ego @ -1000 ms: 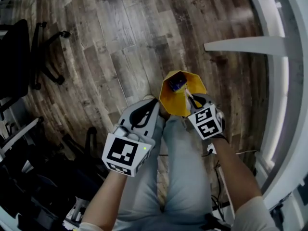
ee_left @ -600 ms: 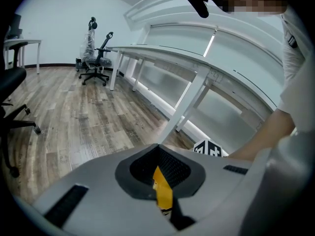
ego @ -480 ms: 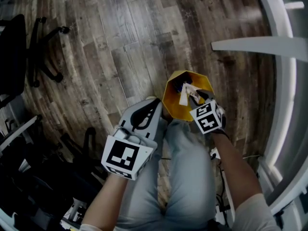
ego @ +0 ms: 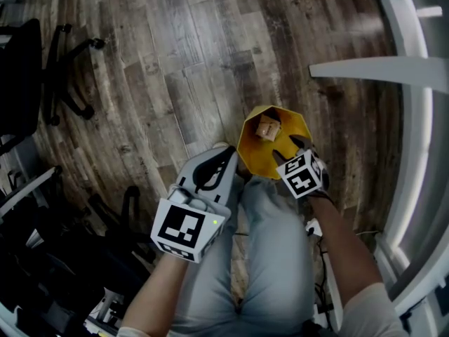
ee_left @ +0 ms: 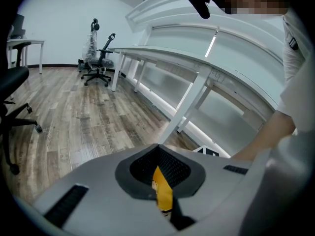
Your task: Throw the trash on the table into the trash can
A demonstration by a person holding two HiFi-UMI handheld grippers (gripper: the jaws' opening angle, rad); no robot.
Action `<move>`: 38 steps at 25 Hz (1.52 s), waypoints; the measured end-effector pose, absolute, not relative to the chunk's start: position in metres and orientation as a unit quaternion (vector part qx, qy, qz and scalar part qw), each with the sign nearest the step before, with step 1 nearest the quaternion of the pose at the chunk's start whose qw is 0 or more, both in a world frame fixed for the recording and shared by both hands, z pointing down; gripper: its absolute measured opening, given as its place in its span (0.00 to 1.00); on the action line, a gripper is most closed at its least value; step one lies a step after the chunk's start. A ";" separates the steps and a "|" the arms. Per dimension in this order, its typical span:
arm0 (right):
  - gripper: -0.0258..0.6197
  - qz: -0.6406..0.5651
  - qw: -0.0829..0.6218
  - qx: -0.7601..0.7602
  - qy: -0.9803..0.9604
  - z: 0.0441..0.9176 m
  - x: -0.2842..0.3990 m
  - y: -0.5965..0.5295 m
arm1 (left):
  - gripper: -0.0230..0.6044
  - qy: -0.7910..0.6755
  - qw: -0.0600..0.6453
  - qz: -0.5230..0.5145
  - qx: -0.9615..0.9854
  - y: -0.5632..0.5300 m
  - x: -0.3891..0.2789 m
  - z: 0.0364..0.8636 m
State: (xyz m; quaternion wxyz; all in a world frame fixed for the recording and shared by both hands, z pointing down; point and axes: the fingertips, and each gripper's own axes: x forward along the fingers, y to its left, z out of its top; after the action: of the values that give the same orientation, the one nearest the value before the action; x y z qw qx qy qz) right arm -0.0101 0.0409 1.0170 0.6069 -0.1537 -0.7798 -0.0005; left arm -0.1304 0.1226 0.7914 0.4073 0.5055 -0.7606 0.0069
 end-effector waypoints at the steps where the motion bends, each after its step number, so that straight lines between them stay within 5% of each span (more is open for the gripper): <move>1: 0.44 -0.004 0.607 -0.157 -0.779 1.016 -0.009 0.041 | 0.04 -0.760 0.409 0.008 0.506 0.123 -0.129 0.792; 9: 0.43 0.001 0.581 -0.156 -0.799 0.954 -0.019 0.032 | 0.04 -0.765 0.402 0.000 0.503 0.116 -0.125 0.754; 17: 0.13 0.039 0.524 -0.114 -0.843 0.800 -0.031 0.019 | 0.04 -0.758 0.395 0.005 0.518 0.112 -0.115 0.641; 38: 0.10 0.128 0.309 -0.061 -0.940 0.412 -0.056 0.017 | 0.04 -0.752 0.328 0.035 0.571 0.106 -0.105 0.404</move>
State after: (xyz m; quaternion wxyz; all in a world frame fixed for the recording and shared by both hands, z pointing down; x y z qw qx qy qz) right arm -0.0559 0.0166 0.4116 0.3093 -0.0611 -0.9403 0.1280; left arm -0.1049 0.1059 0.4042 0.3280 0.5711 -0.7517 0.0347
